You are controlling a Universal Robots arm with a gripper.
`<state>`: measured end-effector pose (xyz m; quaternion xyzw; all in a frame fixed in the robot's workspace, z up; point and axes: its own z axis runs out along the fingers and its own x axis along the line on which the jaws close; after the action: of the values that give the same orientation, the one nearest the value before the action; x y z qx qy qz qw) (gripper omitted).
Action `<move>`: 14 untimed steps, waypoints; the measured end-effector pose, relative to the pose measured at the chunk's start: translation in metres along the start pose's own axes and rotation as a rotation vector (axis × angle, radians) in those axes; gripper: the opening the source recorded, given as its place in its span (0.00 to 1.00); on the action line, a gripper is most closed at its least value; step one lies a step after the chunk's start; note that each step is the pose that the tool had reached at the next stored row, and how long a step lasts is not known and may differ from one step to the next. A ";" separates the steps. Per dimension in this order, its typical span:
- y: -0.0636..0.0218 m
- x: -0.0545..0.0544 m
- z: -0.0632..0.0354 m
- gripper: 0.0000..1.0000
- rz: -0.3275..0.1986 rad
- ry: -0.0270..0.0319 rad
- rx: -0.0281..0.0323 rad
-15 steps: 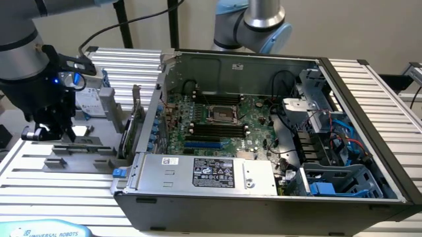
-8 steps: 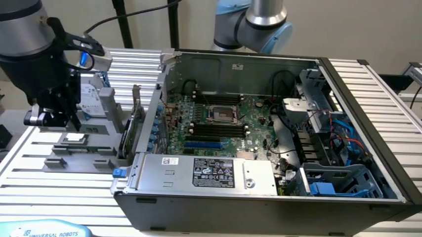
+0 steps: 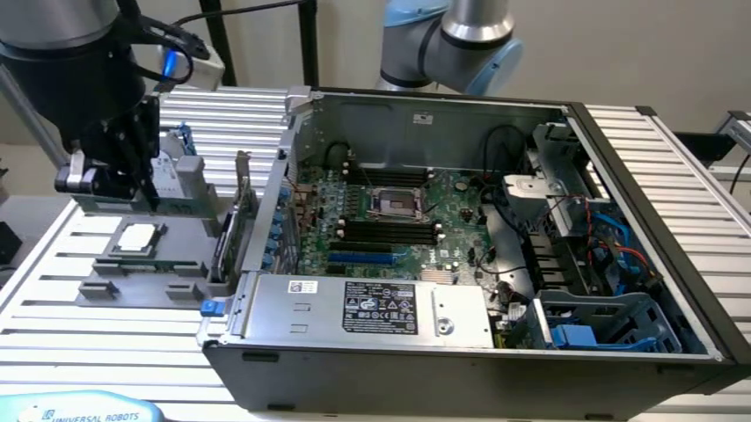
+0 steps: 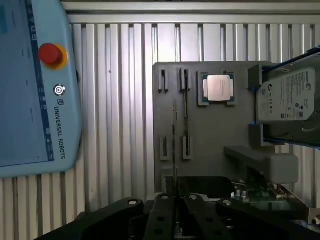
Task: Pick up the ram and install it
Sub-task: 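Pick up the ram and move it above insertion slot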
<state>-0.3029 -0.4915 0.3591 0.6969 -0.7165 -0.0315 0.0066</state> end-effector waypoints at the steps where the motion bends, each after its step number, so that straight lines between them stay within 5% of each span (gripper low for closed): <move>1: -0.0038 0.000 -0.0047 0.13 0.000 -0.0006 -0.0001; 7: -0.0296 -0.002 -0.0293 0.13 -0.001 -0.0039 -0.0039; 14: -0.0613 -0.003 -0.0335 0.13 -0.001 -0.0088 -0.0049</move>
<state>-0.2399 -0.4914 0.3893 0.6971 -0.7161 -0.0363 0.0051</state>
